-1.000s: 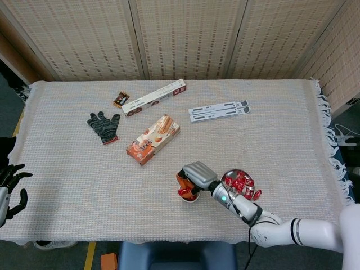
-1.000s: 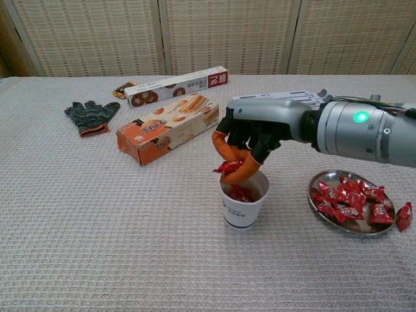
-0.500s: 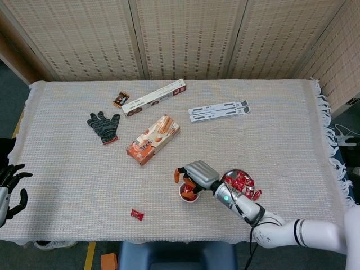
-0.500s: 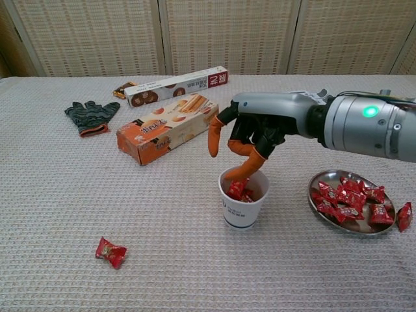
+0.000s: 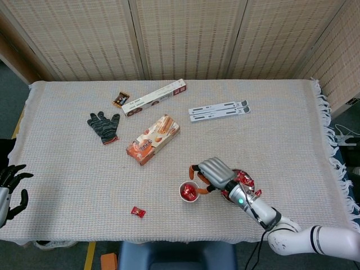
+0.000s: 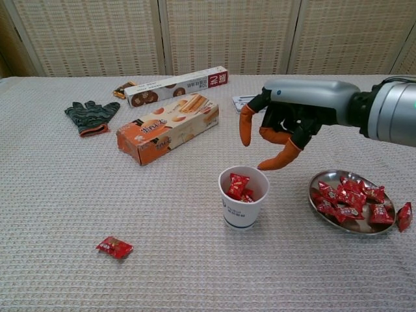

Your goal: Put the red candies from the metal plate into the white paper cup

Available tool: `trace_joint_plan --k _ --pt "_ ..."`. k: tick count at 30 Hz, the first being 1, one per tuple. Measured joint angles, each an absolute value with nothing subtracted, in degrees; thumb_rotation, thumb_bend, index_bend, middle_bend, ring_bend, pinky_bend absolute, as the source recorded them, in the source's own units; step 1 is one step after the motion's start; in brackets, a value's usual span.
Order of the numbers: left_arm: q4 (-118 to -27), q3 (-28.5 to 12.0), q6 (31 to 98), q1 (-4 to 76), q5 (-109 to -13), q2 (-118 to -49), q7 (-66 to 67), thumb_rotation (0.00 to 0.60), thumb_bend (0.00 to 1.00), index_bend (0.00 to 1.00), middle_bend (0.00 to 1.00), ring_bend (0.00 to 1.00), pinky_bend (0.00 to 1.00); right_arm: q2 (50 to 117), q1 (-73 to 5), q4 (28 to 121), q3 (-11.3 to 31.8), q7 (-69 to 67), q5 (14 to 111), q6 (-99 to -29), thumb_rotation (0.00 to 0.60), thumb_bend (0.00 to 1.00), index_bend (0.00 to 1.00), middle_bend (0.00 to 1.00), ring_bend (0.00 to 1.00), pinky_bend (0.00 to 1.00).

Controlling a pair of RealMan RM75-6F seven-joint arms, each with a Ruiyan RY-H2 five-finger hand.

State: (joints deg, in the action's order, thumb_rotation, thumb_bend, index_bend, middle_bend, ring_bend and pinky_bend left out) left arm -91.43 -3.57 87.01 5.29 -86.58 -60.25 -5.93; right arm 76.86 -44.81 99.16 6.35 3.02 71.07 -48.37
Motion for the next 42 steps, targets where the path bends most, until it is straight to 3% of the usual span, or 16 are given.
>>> trace_joint_plan --k 13,32,42 --pt "-91.4 -3.5 86.3 5.5 -86.3 -60.7 -4.2 0.600 0.62 0.29 0.13 0.09 0.30 71.6 -37.6 101.4 1.1 17.8 67.0 -57.3 0.600 0.11 0.55 0.87 0.77 0.97" --pt "-88.6 -3.7 82.8 7.2 -83.6 -64.1 3.7 0.600 0.62 0.29 0.13 0.09 0.30 71.4 -34.6 90.4 0.7 10.6 72.3 -57.0 0.600 0.11 0.54 0.87 0.77 0.97" --pt "-89.3 -3.4 82.2 7.4 -83.3 -63.9 4.6 0.600 0.62 0.29 0.13 0.09 0.30 71.3 -34.0 90.0 0.0 9.3 75.9 -55.7 0.600 0.11 0.53 0.87 0.77 0.97"
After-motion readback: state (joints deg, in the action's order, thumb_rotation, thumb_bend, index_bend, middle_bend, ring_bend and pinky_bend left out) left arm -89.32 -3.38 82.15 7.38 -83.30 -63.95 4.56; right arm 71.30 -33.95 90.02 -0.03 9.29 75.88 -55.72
